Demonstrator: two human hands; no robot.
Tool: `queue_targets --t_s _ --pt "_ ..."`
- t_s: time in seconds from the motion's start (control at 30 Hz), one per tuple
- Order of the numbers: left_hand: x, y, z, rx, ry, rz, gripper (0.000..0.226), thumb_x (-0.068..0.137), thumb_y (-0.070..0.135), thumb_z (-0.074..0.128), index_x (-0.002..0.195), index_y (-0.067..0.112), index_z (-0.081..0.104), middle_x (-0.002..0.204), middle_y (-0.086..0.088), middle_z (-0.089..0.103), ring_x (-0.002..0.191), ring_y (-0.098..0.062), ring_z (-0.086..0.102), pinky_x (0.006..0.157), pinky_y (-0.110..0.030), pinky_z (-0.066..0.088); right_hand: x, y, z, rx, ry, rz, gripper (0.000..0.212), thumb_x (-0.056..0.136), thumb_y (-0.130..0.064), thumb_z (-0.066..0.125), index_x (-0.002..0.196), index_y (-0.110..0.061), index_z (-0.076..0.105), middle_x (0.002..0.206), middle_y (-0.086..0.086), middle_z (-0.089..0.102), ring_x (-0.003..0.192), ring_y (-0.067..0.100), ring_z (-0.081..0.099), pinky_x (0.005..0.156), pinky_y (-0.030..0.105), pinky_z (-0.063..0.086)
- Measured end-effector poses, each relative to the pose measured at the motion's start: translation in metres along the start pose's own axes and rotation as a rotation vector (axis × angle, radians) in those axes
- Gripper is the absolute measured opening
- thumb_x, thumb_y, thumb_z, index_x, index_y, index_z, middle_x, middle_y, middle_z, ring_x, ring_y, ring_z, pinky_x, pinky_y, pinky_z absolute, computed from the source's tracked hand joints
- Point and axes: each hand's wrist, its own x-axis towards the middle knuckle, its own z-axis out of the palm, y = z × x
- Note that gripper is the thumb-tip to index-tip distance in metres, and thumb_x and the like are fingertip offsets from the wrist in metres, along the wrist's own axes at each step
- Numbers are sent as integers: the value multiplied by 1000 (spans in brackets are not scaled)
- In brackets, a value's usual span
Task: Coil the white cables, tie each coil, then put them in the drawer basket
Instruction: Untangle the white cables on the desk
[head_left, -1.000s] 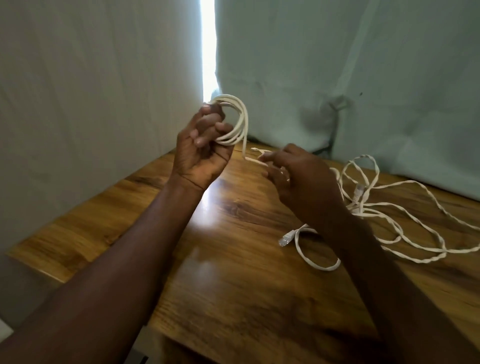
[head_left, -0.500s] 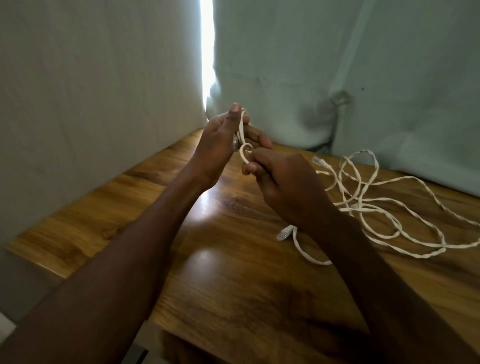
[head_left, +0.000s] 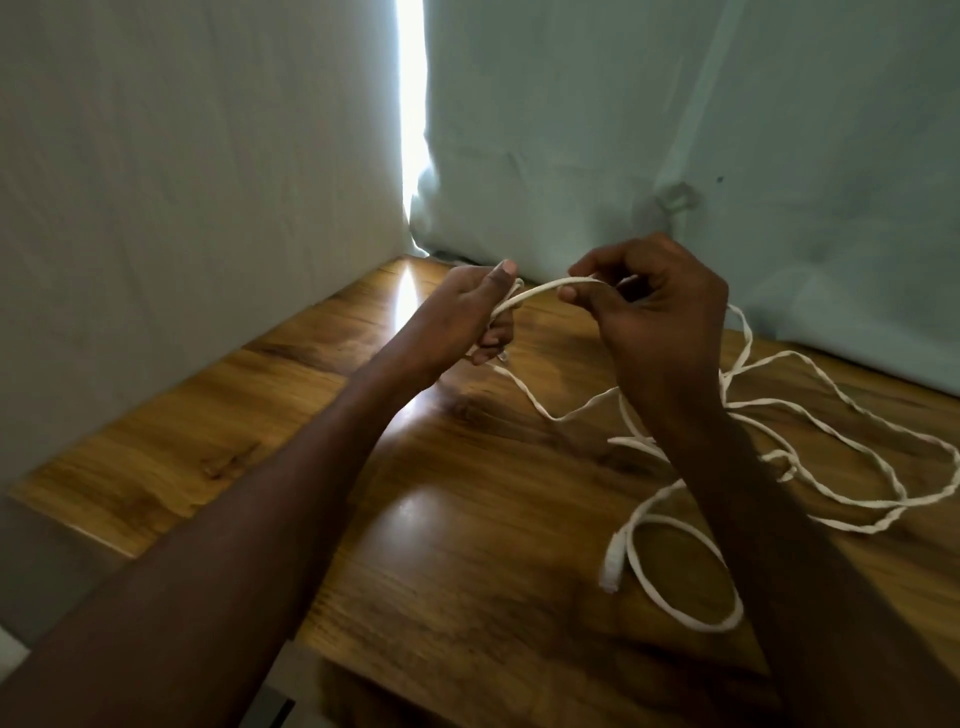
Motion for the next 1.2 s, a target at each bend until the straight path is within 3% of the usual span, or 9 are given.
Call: queue_targets --t_s 0.17,0.37,0.47,0.57,0.63,0.73,0.87,1.0,1.2 --pt "7 -12 4 140 236 -2 40 113 33 38 90 3 52 63 -5 46 45 -11 49 44 -26 39 -3 6 1 -104 -69 34 22 81 -17 86 101 -20 76 89 -5 69 78 11 67 71 35 60" --pt "18 -39 -21 399 735 -183 48 105 44 35 75 14 57 72 -8 70 73 -33 69 69 -41 51 -6 20 0 -235 -526 191 35 83 -12 84 108 -34 73 84 -9 71 75 9 70 76 44 62" --pt "17 -44 -25 511 839 -304 44 108 35 35 78 12 57 85 -11 72 79 -30 63 71 -35 41 -4 21 -3 -244 -728 349 33 78 -41 87 107 -36 71 76 -4 73 73 16 71 79 44 59" --pt "16 -38 -22 558 884 -317 41 111 31 33 83 10 55 85 -7 64 79 -21 50 72 -30 30 -1 18 -10 -202 -899 525 33 82 -39 86 110 -31 71 70 -8 76 70 11 72 78 39 54" --pt "15 -33 -18 520 897 -282 40 111 32 33 84 11 52 79 -3 59 77 -19 49 69 -31 29 1 22 -12 -227 -837 539 31 79 -27 89 106 -27 74 73 -1 77 73 15 72 81 41 56" --pt "15 -26 -14 413 881 -107 42 109 38 32 82 14 52 77 -10 66 71 -25 60 73 -46 47 -5 35 -5 -194 -546 500 29 74 -16 90 98 -22 75 75 2 76 72 19 72 78 42 58" --pt "11 -23 7 332 782 49 50 101 58 29 86 16 52 75 -10 64 70 -33 66 67 -55 55 -6 35 1 249 -254 781 8 90 -1 74 96 -4 70 74 9 70 60 17 69 56 30 58" --pt "7 -25 28 323 656 98 52 103 57 34 89 11 53 70 -5 62 66 -32 64 63 -55 54 0 38 -4 739 -161 954 11 98 9 58 97 0 64 80 13 71 83 29 79 75 29 65" --pt "1 -17 40 257 548 140 41 112 31 40 94 -3 55 65 -10 64 47 -8 64 49 -28 47 6 36 -4 1051 -68 658 25 97 14 50 114 5 66 119 16 74 121 33 68 103 35 56"
